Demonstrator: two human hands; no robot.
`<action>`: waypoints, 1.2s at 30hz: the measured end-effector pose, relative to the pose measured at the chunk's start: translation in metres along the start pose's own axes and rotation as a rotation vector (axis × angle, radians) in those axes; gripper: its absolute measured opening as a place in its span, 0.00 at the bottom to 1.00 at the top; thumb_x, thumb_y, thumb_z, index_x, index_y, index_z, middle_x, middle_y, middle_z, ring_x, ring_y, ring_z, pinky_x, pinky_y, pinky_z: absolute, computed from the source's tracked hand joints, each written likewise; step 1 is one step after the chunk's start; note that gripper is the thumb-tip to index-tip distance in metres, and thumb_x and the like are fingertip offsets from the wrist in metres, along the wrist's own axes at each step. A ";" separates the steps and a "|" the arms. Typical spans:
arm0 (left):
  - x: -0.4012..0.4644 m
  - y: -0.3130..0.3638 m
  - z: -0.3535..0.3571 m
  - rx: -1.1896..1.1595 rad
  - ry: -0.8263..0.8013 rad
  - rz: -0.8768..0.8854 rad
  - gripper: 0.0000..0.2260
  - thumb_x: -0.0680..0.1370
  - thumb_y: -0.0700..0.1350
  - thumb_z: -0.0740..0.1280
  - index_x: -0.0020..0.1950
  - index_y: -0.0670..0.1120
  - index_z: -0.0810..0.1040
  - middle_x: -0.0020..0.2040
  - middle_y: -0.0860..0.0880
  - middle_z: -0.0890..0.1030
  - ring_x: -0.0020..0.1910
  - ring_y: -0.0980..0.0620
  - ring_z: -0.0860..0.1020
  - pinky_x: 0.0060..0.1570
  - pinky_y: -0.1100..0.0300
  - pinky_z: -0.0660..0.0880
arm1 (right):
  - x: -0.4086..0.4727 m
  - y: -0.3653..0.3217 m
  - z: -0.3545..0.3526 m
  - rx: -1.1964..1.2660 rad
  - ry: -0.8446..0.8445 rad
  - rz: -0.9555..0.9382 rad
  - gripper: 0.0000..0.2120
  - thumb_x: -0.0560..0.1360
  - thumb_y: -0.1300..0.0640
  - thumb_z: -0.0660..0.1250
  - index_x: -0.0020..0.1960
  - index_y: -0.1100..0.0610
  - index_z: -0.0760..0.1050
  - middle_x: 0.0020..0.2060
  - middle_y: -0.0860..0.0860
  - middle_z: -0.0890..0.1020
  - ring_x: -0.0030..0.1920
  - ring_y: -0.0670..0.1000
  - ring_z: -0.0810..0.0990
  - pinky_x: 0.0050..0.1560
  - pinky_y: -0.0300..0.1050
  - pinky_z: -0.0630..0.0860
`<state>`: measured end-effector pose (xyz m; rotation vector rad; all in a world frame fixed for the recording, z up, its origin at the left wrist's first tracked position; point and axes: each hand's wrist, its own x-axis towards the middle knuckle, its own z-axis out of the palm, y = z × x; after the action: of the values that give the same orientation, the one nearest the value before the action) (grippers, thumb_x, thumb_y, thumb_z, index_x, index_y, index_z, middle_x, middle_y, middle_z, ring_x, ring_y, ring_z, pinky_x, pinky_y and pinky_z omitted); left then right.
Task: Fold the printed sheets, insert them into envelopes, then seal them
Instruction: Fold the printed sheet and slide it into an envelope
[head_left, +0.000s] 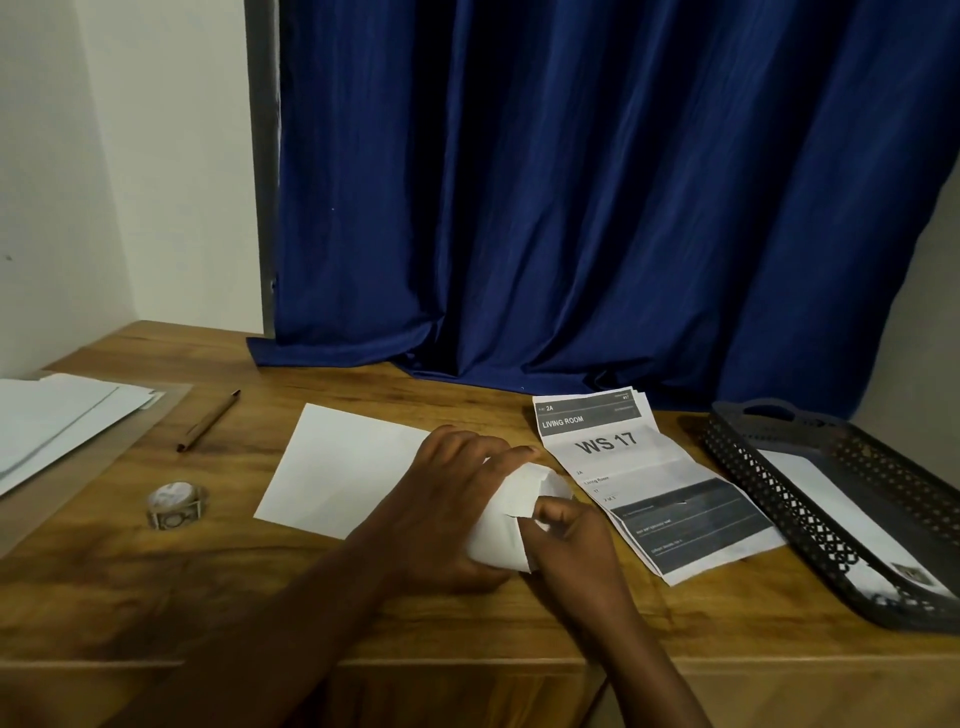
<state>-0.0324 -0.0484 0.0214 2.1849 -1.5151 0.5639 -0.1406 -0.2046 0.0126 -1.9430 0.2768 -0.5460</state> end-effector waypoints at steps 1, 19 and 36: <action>0.000 0.000 0.000 0.003 -0.002 -0.002 0.48 0.66 0.73 0.70 0.80 0.56 0.57 0.73 0.54 0.67 0.70 0.53 0.65 0.74 0.51 0.60 | -0.001 0.000 -0.002 0.009 0.011 0.009 0.09 0.71 0.50 0.72 0.41 0.56 0.86 0.40 0.54 0.86 0.47 0.55 0.84 0.50 0.58 0.81; -0.004 -0.007 0.007 0.038 -0.429 -0.178 0.38 0.77 0.75 0.48 0.82 0.60 0.44 0.83 0.58 0.41 0.81 0.55 0.38 0.79 0.45 0.36 | -0.007 0.017 -0.019 -0.039 0.276 -0.032 0.07 0.82 0.50 0.64 0.56 0.39 0.76 0.50 0.35 0.82 0.50 0.36 0.80 0.53 0.48 0.81; -0.008 -0.020 0.025 0.045 -0.540 -0.203 0.29 0.81 0.69 0.42 0.81 0.64 0.40 0.82 0.59 0.41 0.81 0.57 0.38 0.76 0.47 0.35 | -0.017 0.024 -0.030 -0.719 -0.154 -0.283 0.19 0.81 0.54 0.61 0.70 0.43 0.75 0.72 0.37 0.71 0.75 0.38 0.63 0.71 0.31 0.57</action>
<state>-0.0133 -0.0500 -0.0061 2.6239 -1.4999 -0.0722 -0.1693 -0.2315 -0.0034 -2.7354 0.0998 -0.5142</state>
